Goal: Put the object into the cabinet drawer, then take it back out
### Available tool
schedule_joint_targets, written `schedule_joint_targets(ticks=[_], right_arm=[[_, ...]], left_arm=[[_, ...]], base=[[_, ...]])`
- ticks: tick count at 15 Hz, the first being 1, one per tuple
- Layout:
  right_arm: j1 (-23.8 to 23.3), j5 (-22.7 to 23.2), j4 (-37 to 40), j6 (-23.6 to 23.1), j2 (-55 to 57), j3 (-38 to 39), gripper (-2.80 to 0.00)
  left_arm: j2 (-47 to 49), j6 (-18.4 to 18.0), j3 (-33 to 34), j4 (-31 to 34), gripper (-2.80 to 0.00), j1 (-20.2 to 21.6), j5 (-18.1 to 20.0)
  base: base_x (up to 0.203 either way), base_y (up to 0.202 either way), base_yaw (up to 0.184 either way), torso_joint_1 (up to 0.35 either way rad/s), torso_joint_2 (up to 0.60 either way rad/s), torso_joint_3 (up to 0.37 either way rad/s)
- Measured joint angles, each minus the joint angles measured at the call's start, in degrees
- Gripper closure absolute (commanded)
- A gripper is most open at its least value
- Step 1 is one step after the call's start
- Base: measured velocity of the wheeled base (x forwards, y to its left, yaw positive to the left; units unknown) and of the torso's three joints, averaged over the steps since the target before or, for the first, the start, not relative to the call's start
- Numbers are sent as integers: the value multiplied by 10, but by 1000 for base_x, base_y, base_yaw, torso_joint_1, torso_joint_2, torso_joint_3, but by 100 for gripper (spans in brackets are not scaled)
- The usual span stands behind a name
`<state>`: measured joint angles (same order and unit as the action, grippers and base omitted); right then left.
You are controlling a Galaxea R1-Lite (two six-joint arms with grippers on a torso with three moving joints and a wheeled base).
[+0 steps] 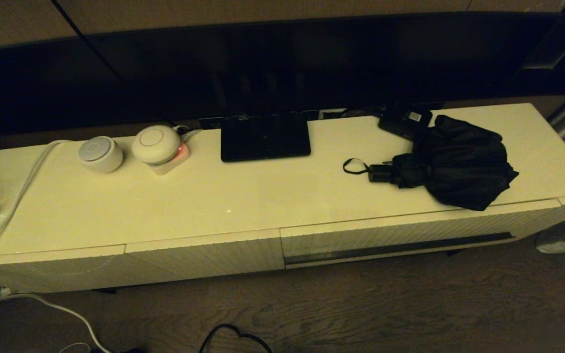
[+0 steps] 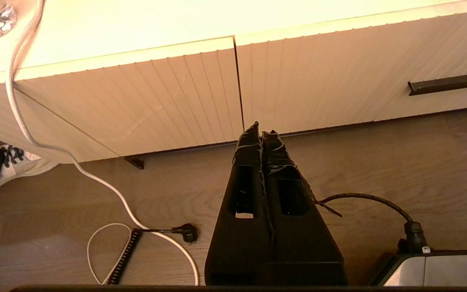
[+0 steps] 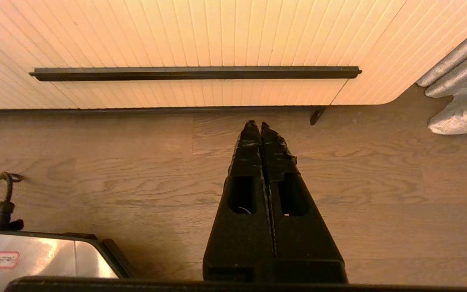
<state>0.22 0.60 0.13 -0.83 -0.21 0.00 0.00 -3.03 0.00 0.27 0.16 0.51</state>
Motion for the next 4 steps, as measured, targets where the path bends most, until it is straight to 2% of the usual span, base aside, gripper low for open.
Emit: schedule_joint_targets(ticks=[4], right_arm=[[0,0,-1,4,0,0,0]], left_arm=[[0,0,0,0,0,0,0]], base=[[0,0,0,0,0,0]])
